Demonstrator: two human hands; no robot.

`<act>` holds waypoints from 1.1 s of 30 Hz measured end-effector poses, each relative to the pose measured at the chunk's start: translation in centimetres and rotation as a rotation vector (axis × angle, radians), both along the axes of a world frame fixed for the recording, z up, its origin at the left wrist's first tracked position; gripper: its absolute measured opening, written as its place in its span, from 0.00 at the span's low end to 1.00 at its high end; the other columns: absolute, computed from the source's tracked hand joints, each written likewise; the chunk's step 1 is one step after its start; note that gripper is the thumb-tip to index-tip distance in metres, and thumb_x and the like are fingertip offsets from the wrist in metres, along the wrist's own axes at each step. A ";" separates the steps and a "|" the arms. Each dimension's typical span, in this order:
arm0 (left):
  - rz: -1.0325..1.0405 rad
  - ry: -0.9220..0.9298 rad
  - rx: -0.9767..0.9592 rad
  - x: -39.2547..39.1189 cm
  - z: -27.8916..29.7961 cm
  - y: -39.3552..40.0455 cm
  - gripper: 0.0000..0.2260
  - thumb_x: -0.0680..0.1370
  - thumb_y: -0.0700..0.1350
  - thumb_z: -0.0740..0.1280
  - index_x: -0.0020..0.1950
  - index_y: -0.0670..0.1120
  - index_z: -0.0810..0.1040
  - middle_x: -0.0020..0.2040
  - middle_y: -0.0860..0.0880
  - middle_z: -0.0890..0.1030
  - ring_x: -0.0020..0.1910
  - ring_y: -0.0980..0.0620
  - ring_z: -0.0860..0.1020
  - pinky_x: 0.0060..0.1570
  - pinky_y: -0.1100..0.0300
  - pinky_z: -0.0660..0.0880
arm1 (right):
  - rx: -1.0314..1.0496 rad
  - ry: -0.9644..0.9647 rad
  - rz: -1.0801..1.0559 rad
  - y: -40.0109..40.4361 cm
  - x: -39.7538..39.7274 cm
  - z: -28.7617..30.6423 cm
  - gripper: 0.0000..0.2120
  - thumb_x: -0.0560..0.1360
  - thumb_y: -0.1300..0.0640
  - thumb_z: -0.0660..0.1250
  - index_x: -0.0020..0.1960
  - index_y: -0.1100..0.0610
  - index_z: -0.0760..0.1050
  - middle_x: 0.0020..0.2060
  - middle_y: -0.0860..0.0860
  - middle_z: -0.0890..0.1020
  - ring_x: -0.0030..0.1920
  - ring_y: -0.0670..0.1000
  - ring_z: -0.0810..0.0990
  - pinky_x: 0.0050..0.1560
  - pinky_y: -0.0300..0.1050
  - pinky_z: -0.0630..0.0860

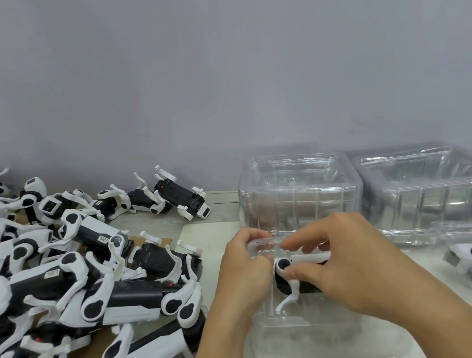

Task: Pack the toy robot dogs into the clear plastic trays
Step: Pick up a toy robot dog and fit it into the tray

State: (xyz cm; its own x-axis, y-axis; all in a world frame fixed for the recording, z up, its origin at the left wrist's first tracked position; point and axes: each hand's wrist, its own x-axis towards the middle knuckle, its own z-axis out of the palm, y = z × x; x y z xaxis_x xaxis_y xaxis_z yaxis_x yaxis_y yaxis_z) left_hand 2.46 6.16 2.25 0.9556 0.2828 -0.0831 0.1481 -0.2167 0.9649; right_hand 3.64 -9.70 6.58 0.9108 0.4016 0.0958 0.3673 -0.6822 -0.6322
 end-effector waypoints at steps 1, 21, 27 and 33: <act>0.000 -0.001 0.006 0.0 0.0 0.0 0.15 0.75 0.32 0.63 0.51 0.53 0.78 0.48 0.55 0.82 0.39 0.64 0.78 0.33 0.75 0.72 | -0.011 0.023 0.033 0.3 -0.2 0.0 0.12 0.67 0.43 0.79 0.49 0.36 0.82 0.43 0.35 0.81 0.50 0.27 0.72 0.39 0.26 0.72; -0.006 0.003 -0.004 0.0 0.0 0.0 0.15 0.75 0.32 0.64 0.51 0.52 0.79 0.48 0.57 0.83 0.38 0.66 0.78 0.34 0.76 0.70 | 0.030 0.079 0.042 0.3 0.1 -0.4 0.13 0.66 0.49 0.80 0.40 0.32 0.81 0.39 0.37 0.83 0.47 0.30 0.75 0.41 0.24 0.72; 0.002 0.017 -0.035 0.2 -0.4 0.1 0.15 0.76 0.33 0.64 0.51 0.54 0.79 0.50 0.59 0.83 0.34 0.66 0.78 0.33 0.75 0.71 | -0.055 0.034 -0.121 -3.8 1.1 0.7 0.07 0.71 0.47 0.77 0.45 0.37 0.81 0.42 0.37 0.81 0.46 0.33 0.75 0.38 0.28 0.68; 0.010 0.008 -0.043 0.3 -0.6 0.2 0.15 0.76 0.33 0.64 0.51 0.53 0.79 0.47 0.61 0.84 0.33 0.66 0.77 0.33 0.75 0.72 | -0.149 0.143 -0.133 -5.4 1.0 1.5 0.08 0.65 0.43 0.80 0.39 0.37 0.82 0.40 0.36 0.81 0.47 0.36 0.76 0.44 0.35 0.70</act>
State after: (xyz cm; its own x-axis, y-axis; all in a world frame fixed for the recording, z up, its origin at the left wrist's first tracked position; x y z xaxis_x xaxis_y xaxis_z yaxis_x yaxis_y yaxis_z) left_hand 2.76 6.32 1.68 0.9519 0.2884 -0.1032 0.1579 -0.1731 0.9722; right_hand 4.61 -15.06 8.04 0.9567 0.2771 -0.0891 0.1820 -0.8082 -0.5601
